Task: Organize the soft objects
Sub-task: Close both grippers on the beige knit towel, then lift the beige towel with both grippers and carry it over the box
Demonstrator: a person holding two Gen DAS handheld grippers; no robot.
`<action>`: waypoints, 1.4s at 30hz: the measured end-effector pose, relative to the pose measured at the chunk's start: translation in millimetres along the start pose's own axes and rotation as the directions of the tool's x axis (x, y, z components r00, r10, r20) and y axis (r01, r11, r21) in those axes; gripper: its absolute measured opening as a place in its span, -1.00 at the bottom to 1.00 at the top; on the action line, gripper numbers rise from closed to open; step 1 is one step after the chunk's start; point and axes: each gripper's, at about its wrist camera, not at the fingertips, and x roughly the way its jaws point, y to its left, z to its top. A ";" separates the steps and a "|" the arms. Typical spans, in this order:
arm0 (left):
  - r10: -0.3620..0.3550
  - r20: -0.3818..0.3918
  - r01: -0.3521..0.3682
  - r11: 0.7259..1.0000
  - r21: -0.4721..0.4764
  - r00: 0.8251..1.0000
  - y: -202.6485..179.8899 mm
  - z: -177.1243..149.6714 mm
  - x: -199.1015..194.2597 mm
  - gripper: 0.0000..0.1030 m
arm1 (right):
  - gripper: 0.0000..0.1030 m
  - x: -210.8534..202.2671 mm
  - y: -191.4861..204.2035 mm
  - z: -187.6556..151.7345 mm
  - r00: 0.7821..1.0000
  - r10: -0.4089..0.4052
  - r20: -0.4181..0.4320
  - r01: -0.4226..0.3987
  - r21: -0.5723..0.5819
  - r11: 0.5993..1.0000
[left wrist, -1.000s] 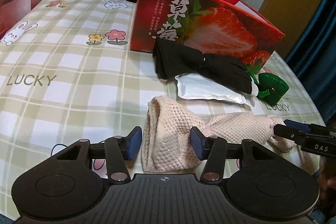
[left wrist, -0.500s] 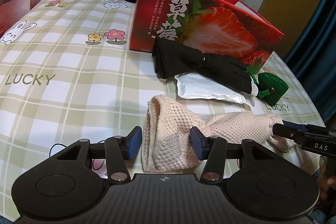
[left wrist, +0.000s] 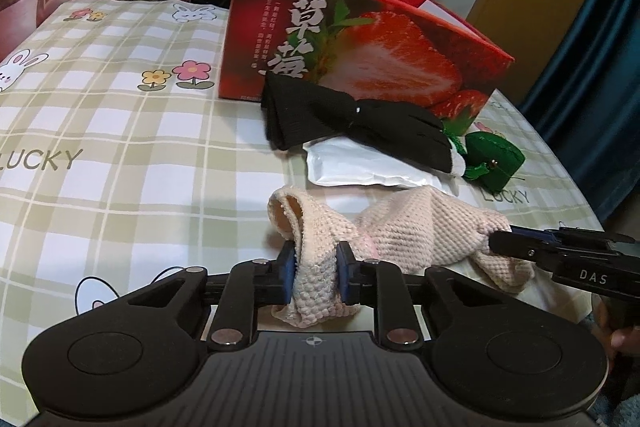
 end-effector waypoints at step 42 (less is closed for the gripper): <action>0.025 0.394 -0.079 0.990 0.121 0.919 -50.5 217.3 -8.3 -0.63 | -0.63 19.2 -29.5 211.8 0.932 -0.052 0.359 0.034 0.055 0.998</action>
